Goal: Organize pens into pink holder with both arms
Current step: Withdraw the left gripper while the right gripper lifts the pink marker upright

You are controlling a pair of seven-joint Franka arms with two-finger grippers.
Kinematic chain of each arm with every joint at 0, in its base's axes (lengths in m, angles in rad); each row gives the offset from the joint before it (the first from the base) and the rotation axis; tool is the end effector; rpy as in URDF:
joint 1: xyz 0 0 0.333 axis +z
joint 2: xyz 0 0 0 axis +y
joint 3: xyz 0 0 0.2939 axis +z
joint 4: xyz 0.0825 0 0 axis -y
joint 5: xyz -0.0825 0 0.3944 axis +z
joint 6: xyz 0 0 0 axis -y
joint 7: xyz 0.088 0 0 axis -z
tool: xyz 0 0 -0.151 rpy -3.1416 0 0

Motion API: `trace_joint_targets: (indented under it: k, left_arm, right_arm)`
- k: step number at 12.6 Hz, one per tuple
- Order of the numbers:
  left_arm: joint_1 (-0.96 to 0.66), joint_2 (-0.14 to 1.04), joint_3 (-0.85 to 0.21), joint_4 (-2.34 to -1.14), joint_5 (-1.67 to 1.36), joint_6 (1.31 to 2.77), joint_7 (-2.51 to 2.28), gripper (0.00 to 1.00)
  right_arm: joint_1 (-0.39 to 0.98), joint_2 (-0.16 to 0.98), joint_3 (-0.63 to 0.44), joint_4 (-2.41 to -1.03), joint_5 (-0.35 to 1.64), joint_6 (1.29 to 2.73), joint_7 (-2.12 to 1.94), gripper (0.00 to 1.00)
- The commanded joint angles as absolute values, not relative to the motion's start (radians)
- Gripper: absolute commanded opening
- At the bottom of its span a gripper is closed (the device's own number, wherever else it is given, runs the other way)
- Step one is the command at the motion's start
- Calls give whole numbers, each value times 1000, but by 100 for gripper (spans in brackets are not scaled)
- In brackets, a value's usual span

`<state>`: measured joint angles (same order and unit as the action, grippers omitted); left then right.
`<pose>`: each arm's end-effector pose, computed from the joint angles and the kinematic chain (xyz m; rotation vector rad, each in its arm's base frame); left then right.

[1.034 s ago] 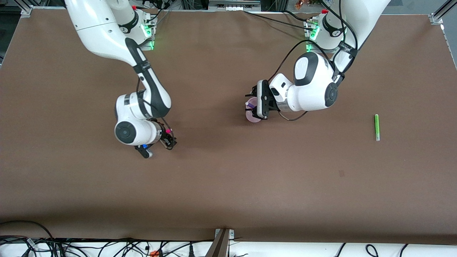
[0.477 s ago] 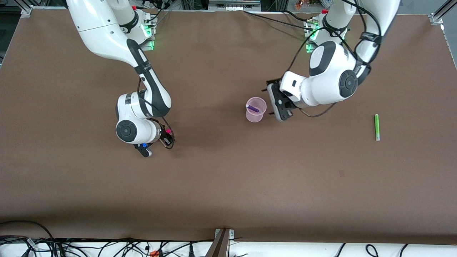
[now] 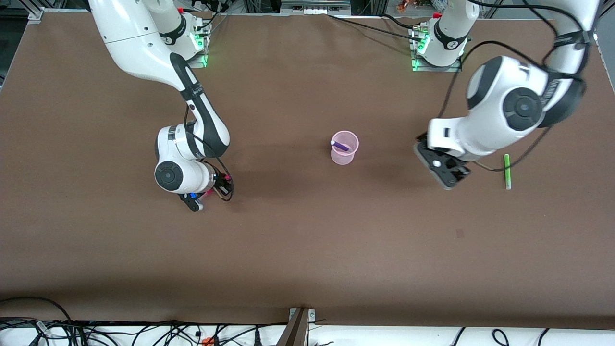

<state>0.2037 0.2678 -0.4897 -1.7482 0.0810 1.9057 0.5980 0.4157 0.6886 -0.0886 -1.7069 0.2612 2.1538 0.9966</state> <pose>0.6000 -0.1540 0.3572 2.7695 -1.3441 -0.1062 0.5903 0.2215 0.1084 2.8213 -1.2367 -0.4214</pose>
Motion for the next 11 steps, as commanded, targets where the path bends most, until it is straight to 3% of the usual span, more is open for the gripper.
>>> trace_joint_targets:
  k: [1, 4, 5, 7, 10, 11]
  left_arm:
    - [230, 275, -495, -1619, 143, 1769, 574, 100]
    - [245, 311, -492, -1426, 202, 1548, 577, 100]
    - [248, 321, -479, -1398, 192, 1520, 571, 100]
    - [182, 281, -354, -1393, 184, 1526, 528, 100]
    - [-4, 194, -94, -1458, 59, 1572, 234, 100]
    - [-14, 148, -71, -1495, 32, 1577, 139, 100]
  right_arm:
    - [413, 661, -80, -1732, 273, 2161, 973, 1]
    - [423, 614, -55, -1706, 300, 2131, 998, 0]
    - [423, 604, -43, -1645, 337, 2056, 1023, 0]
    - [413, 612, -41, -1480, 490, 1868, 1087, 0]
    - [439, 615, -38, -1442, 801, 1851, 1115, 0]
    - [463, 618, -38, -1442, 907, 1873, 1114, 0]
